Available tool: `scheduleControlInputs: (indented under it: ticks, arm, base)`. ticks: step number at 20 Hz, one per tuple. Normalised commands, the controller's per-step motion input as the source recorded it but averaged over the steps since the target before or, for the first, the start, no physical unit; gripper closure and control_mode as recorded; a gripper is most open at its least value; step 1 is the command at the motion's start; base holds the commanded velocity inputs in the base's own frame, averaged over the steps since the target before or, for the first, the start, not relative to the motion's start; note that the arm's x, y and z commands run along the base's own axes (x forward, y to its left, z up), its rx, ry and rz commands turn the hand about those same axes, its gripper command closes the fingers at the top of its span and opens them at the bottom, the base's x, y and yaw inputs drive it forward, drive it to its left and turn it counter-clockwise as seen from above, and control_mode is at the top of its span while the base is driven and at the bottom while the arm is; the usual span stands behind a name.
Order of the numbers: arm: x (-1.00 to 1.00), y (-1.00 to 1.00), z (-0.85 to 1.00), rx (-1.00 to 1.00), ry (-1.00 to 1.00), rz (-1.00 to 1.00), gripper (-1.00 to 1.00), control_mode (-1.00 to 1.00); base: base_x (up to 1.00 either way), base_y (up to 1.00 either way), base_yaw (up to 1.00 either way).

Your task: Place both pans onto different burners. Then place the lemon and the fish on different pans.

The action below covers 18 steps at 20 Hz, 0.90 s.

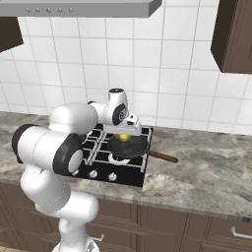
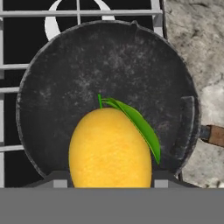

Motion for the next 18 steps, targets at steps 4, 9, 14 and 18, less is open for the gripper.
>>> scheduleControlInputs:
  ticks: [4, 9, 14, 18]
  arm:
    - [0.05, 0.0, -0.53, 0.0, 0.0, 0.0, 1.0, -1.0]
    - [0.03, 0.0, -0.33, 0.0, 0.0, 0.0, 1.0, -1.0]
    - [0.11, 0.0, -0.19, 0.0, 0.0, 0.0, 1.0, -1.0]
    - [0.16, 0.0, -0.23, 0.0, 0.0, 0.0, 1.0, -1.0]
  base:
    - [0.0, 0.0, 0.0]
    - [0.0, 0.0, 0.0]
    - [0.0, 0.0, 0.0]
    - [0.0, 0.0, 0.0]
